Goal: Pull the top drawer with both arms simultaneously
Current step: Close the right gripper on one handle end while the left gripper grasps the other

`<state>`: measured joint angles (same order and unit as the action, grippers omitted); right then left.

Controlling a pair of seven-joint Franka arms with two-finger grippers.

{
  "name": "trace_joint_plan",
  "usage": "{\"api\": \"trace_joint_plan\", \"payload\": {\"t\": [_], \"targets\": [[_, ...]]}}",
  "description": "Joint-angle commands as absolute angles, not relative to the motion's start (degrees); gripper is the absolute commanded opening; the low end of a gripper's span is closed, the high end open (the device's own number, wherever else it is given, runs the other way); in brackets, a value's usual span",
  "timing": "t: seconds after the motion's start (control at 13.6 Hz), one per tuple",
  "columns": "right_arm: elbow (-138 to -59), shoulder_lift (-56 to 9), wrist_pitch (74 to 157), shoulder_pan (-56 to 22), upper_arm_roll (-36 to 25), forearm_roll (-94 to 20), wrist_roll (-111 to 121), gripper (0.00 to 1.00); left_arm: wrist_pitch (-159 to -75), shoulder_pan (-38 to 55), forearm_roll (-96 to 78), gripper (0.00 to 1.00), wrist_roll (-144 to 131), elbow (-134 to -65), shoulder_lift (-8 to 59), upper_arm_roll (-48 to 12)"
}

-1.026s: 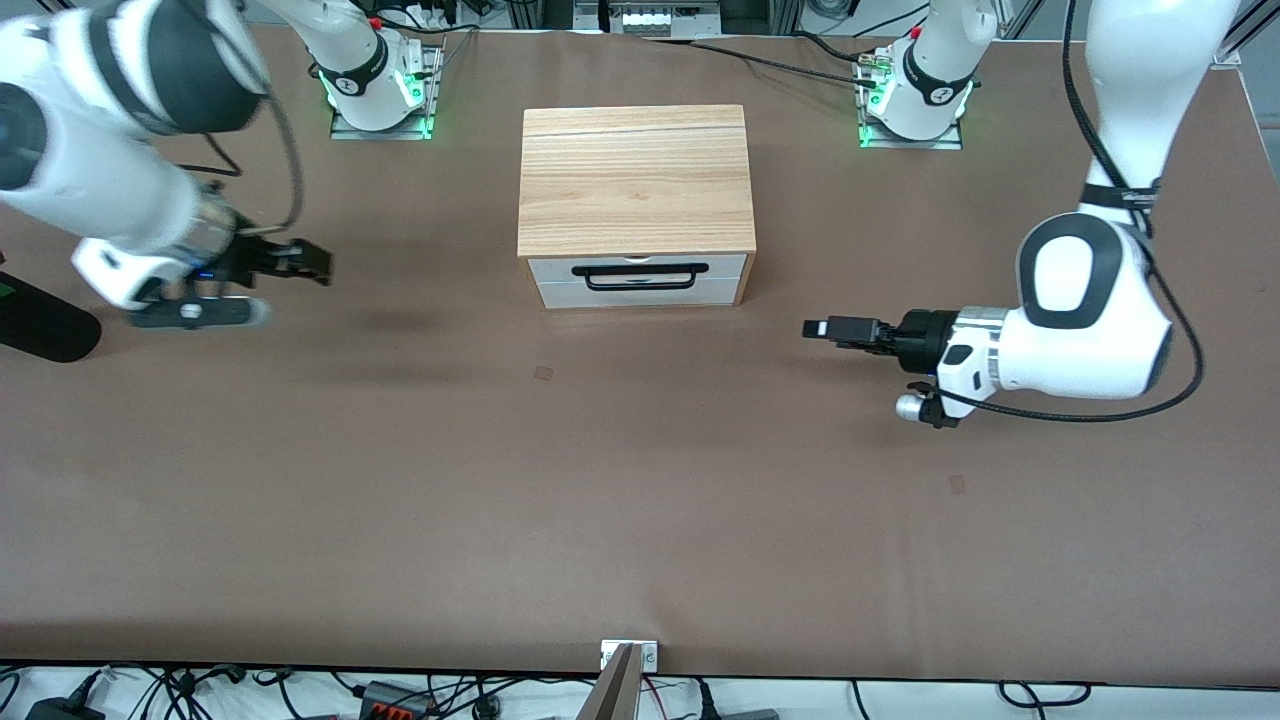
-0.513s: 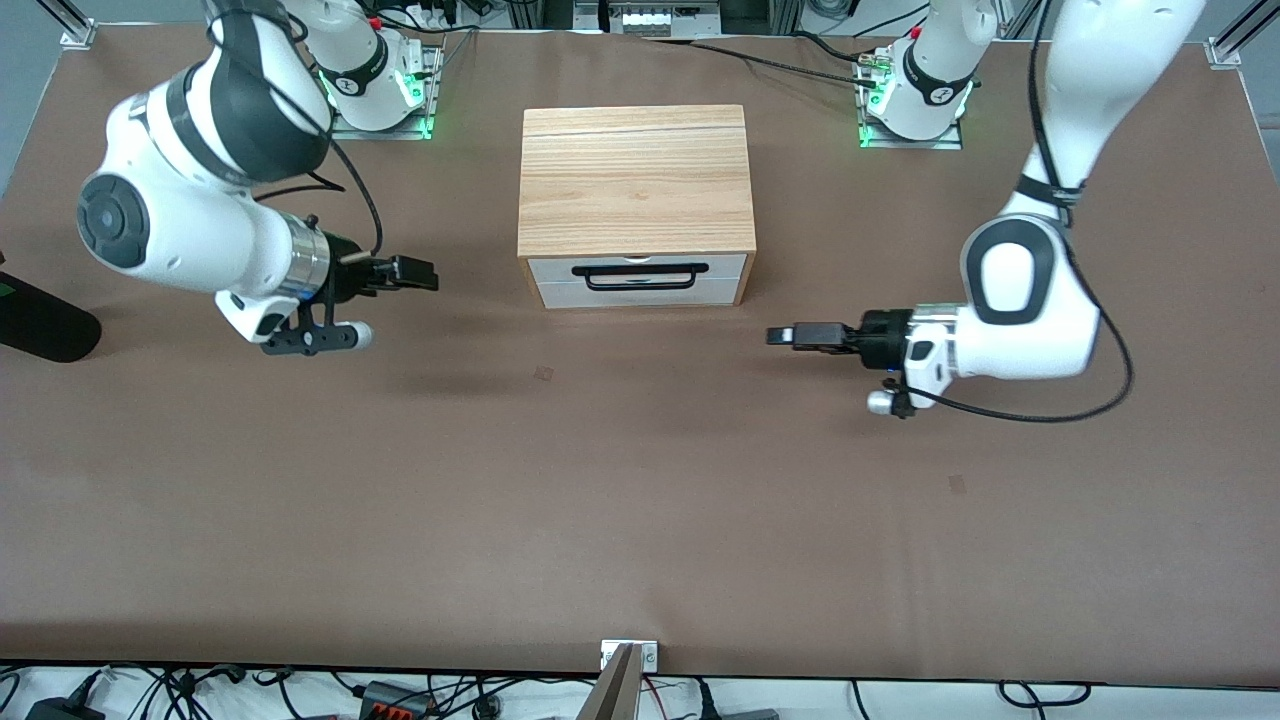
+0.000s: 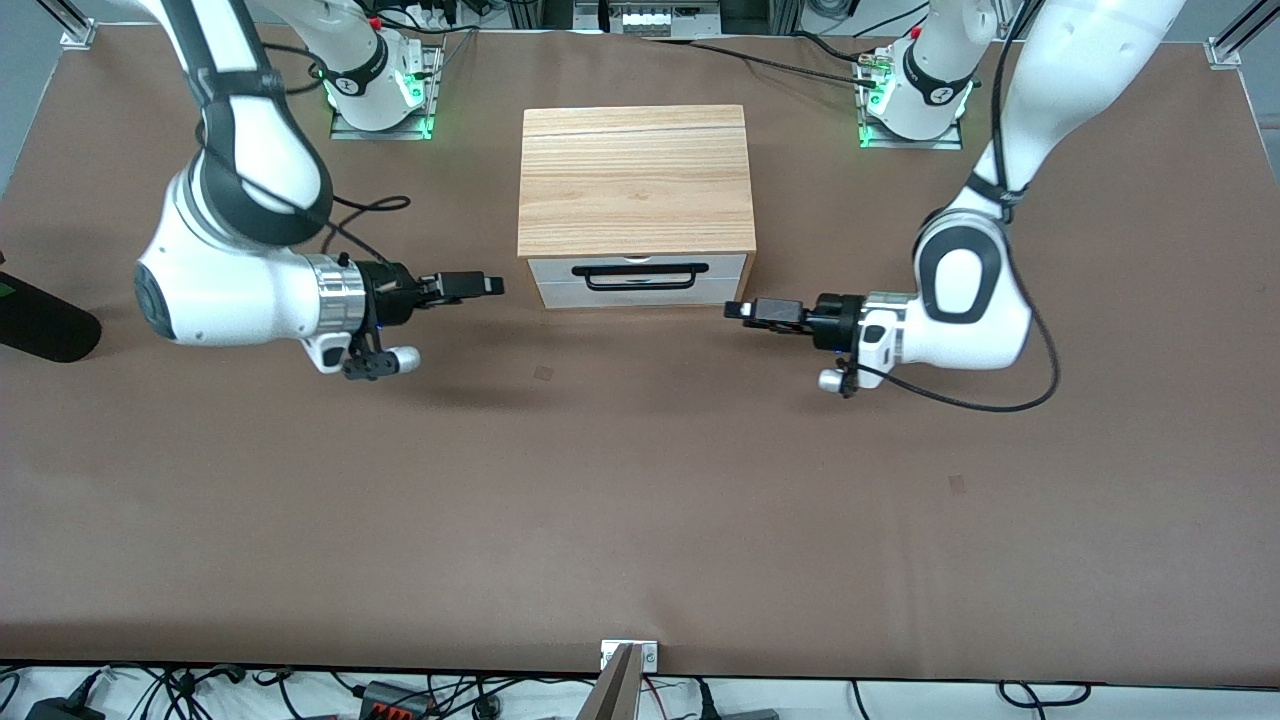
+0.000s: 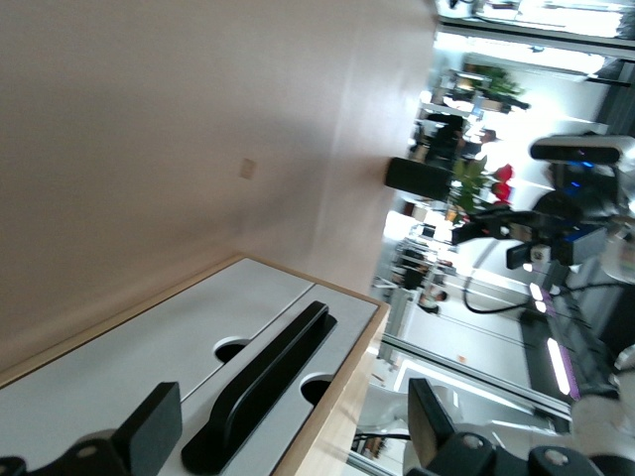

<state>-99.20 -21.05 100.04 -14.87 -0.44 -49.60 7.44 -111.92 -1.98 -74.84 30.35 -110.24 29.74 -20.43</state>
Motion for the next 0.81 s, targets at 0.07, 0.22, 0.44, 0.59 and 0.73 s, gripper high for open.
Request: {"api": "trace_joint_plan", "payload": {"t": [0.07,0.22,0.44,0.59,0.73], "targets": [[-102.82,-25.74,99.06,-12.67,-0.35,-63.59,26.49,1.00,-107.76,-3.25,-80.49,1.00,39.35,-109.34,34.79,-21.80],[-105.11,-27.94,97.22,-11.87,-0.35,-69.85,35.47,1.00,-103.04,-3.43,-82.87,0.99,42.97,-109.42,38.04,-21.80],[-105.73,-32.50,94.14,-11.95,-0.26,-77.84,44.88,1.00,-99.84,-3.60,-83.50,0.98,43.68,-109.95,38.94,-21.71],[-105.91,-35.58,92.64,-12.04,0.00,-82.16,49.20,1.00,-99.76,-3.52,-83.50,0.98,45.08,-110.74,39.37,-21.71],[-106.26,-37.61,91.06,-12.91,0.61,-85.50,50.80,1.00,-99.58,-3.43,-83.58,0.87,46.23,-110.74,40.34,-21.71]]}}
